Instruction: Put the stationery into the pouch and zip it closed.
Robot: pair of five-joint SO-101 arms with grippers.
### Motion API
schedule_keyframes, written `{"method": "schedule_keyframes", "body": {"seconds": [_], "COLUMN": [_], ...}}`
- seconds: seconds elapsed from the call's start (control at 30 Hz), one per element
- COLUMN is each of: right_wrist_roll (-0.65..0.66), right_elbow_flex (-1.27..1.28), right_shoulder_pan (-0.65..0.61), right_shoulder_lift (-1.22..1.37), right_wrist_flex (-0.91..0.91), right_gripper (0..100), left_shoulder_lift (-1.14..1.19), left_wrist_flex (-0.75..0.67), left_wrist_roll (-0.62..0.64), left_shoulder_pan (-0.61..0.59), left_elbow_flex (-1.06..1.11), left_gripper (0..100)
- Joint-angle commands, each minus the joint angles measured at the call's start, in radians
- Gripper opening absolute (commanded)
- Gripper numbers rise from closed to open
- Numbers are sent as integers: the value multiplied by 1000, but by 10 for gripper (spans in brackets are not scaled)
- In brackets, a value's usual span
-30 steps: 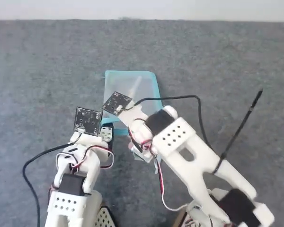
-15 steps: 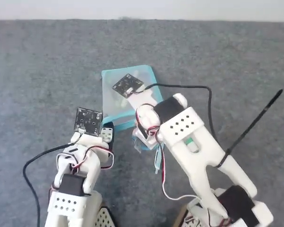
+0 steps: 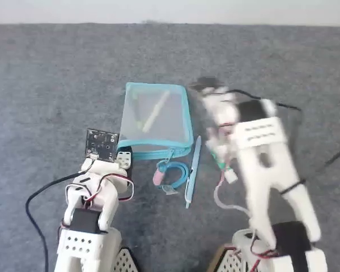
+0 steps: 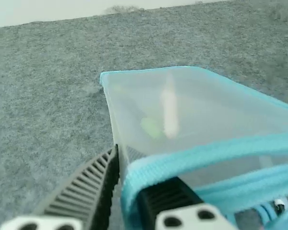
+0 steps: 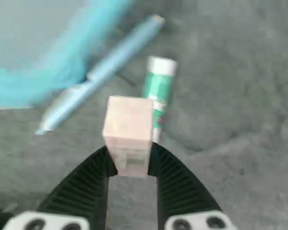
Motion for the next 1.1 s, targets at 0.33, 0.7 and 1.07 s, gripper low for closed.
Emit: {"method": "schedule_keyframes", "body": {"seconds": [0.33,0.7,1.07], "right_wrist_roll": [138,133,8], "right_elbow_flex": [97,107,299], "right_shoulder_pan": [196,214,206], "right_shoulder_lift": [295,255,265], "right_wrist_flex": [-289,-292,-576], "right_gripper": [78,203,160], "left_shoulder_lift": [11,11,11], "left_wrist_flex": [-23,-23,-23], "left_wrist_roll": [-6,-6,-6], "left_shoulder_pan": [-9,-9,-9], "left_elbow_flex": [-5,-7,-8], "left_gripper": [13,13,13]}}
